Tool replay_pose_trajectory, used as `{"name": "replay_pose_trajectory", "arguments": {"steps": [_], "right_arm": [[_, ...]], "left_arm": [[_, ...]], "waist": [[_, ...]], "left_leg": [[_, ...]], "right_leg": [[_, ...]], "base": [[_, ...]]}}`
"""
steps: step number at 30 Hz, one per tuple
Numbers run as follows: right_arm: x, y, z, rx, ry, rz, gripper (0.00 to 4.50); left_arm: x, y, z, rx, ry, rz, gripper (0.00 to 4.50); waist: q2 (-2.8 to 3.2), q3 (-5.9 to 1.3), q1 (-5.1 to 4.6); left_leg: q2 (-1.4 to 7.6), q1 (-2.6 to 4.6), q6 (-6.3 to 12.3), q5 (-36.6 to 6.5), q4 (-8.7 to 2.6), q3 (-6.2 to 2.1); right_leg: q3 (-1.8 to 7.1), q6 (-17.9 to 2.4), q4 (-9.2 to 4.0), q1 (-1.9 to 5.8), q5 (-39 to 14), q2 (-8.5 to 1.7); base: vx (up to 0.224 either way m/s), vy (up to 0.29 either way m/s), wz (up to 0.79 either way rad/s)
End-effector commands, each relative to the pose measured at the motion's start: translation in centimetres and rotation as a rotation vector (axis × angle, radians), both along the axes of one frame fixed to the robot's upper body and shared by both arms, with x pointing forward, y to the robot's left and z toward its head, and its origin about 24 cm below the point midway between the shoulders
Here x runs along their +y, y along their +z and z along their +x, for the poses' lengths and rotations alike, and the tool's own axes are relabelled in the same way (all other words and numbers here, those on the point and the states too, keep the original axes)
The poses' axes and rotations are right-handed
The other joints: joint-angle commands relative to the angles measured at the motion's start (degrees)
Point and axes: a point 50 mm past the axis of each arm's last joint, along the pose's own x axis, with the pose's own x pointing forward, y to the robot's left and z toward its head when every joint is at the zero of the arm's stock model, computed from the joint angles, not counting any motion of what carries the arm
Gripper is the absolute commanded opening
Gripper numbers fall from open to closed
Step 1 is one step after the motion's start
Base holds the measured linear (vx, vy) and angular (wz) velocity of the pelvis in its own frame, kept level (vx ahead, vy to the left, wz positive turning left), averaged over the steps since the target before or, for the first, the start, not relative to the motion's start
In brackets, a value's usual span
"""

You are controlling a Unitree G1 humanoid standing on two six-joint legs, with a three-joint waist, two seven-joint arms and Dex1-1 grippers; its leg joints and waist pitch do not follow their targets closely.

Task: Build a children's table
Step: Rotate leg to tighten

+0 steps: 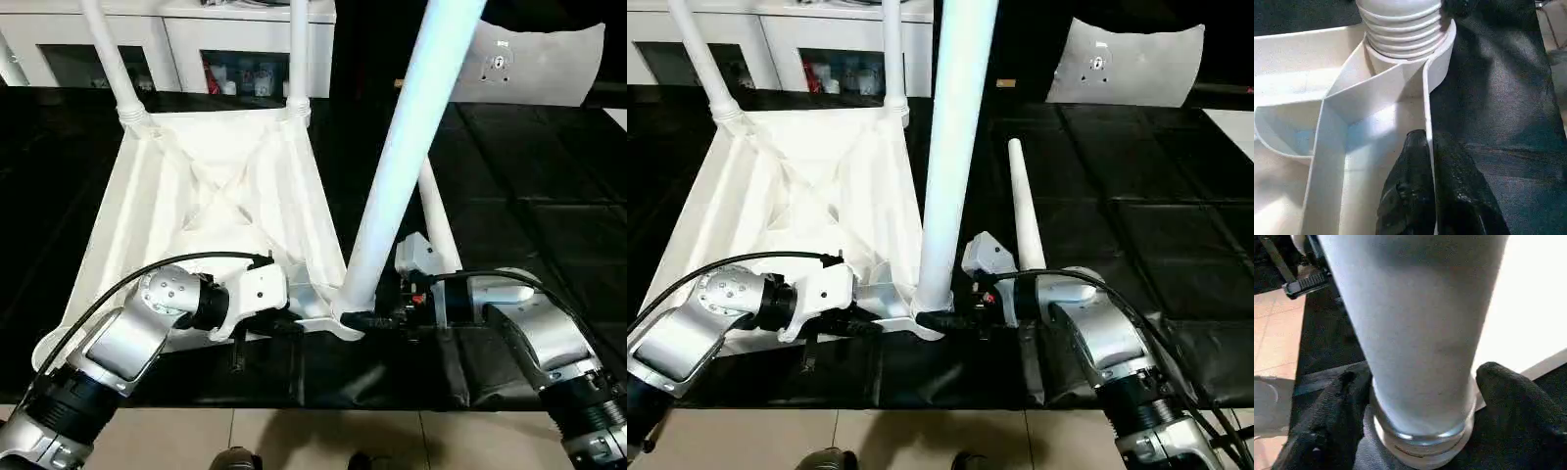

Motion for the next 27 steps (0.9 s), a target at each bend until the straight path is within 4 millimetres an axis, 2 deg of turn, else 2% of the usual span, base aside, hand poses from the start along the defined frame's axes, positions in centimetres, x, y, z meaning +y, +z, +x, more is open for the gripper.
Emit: {"name": "replay_pose_trajectory", "arguments": {"steps": [1, 5, 11, 15, 16, 18, 20, 22, 23, 24, 25, 27], "right_arm": [[0.1, 0.1, 0.0, 0.008, 0.023, -0.004, 3.36], [0.2, 0.0, 0.1, 0.011, 0.032, 0.003, 3.02], [0.4, -0.2, -0.3, 0.019, 0.043, 0.007, 2.79], [1.2, -1.1, -0.8, 0.086, -0.06, 0.044, 2.74], [1.5, -1.4, -0.8, 0.083, -0.085, 0.045, 2.74], [2.8, -2.1, -0.4, 0.076, -0.218, 0.063, 2.72], [3.9, -2.6, 0.3, 0.098, -0.37, 0.101, 2.72], [4.4, -2.7, 0.6, 0.099, -0.421, 0.118, 2.72], [4.8, -2.7, 0.8, 0.1, -0.464, 0.13, 2.72], [5.5, -2.9, 1.0, 0.098, -0.524, 0.137, 2.72], [6.1, -3.1, 1.2, 0.106, -0.586, 0.144, 2.72], [6.6, -3.3, 1.4, 0.115, -0.648, 0.145, 2.72]], "left_arm": [[-0.6, 0.3, -0.2, -0.006, -0.071, 0.005, 0.0], [-0.6, 0.3, -0.1, -0.009, -0.07, 0.003, 0.0], [-0.5, 0.3, -0.1, -0.007, -0.048, 0.0, 0.0], [-2.1, 1.8, 0.2, 0.01, 0.078, -0.141, 0.0], [-2.3, 1.9, 0.2, 0.01, 0.092, -0.148, 0.0], [-3.1, 1.9, 0.4, -0.013, 0.169, -0.159, 0.0], [-4.0, 1.8, 0.6, -0.027, 0.263, -0.183, 0.0], [-4.4, 1.8, 0.8, -0.033, 0.311, -0.197, 0.0], [-4.7, 1.7, 1.0, -0.032, 0.352, -0.205, 0.0], [-5.5, 1.8, 1.4, -0.041, 0.428, -0.234, 0.0], [-6.3, 1.9, 1.8, -0.043, 0.493, -0.26, 0.0], [-7.1, 2.1, 2.2, -0.052, 0.57, -0.285, 0.0]], "waist": [[0.15, -4.59, -0.44], [0.09, -4.62, -0.43], [0.07, -4.51, -0.44], [0.04, -4.36, -0.46], [0.24, -4.2, -0.64], [0.14, -4.13, -0.79], [-0.05, -3.84, -1.93], [-0.13, -3.9, -2.82], [-0.16, -3.79, -3.32], [-0.42, -3.74, -3.44], [-0.37, -3.69, -3.72], [-0.39, -3.93, -3.75]], "left_leg": [[1.71, 0.65, 2.05, -12.0, -3.89, -0.23], [1.64, 0.59, 2.24, -11.5, -3.84, -0.16], [1.65, 0.64, 2.1, -12.1, -3.88, -0.16], [1.65, 0.69, 1.81, -12.2, -3.99, -0.19], [1.67, 0.59, 1.51, -12.8, -4.04, -0.26], [1.57, 0.65, 1.02, -13.8, -4.09, -0.28], [1.24, 0.23, 0.0, -15.3, -4.31, -0.54], [0.99, 0.24, -0.25, -15.9, -4.1, -0.71], [0.9, -0.04, 0.01, -15.9, -4.13, -0.78], [0.83, -0.06, 0.27, -15.9, -4.08, -0.79], [0.83, 0.31, 0.3, -16.2, -3.83, -0.58], [0.71, 0.3, 0.7, -14.7, -3.73, -0.64]], "right_leg": [[2.68, -10.6, -3.93, 3.03, -19.8, -3.91], [2.7, -10.8, -3.87, 3.06, -19.0, -3.9], [2.69, -10.5, -3.98, 3.02, -20.2, -3.91], [2.63, -10.6, -4.09, 2.94, -21.3, -3.86], [2.63, -10.4, -4.12, 2.85, -22.1, -3.88], [2.57, -9.6, -4.45, 2.76, -24.1, -3.87], [2.21, -7.6, -4.88, 2.87, -28.5, -3.85], [1.96, -6.1, -5.43, 2.87, -31.9, -4.08], [1.88, -5.2, -5.64, 2.97, -32.7, -3.97], [1.81, -4.8, -5.81, 2.87, -33.4, -3.98], [1.87, -4.7, -6.02, 2.34, -34.1, -3.9], [1.87, -4.8, -6.06, 2.45, -32.8, -3.93]], "base": [[0.0, 0.0, 0.0], [0.0, 0.0, 0.0], [0.0, 0.0, 0.0], [0.0, 0.0, 0.0], [0.0, 0.0, 0.0], [0.0, 0.0, 0.0], [0.0, 0.0, 0.0], [0.0, 0.0, 0.0], [0.0, 0.0, 0.0], [0.0, 0.0, 0.0], [0.0, 0.0, 0.0], [0.0, 0.0, 0.0]]}}
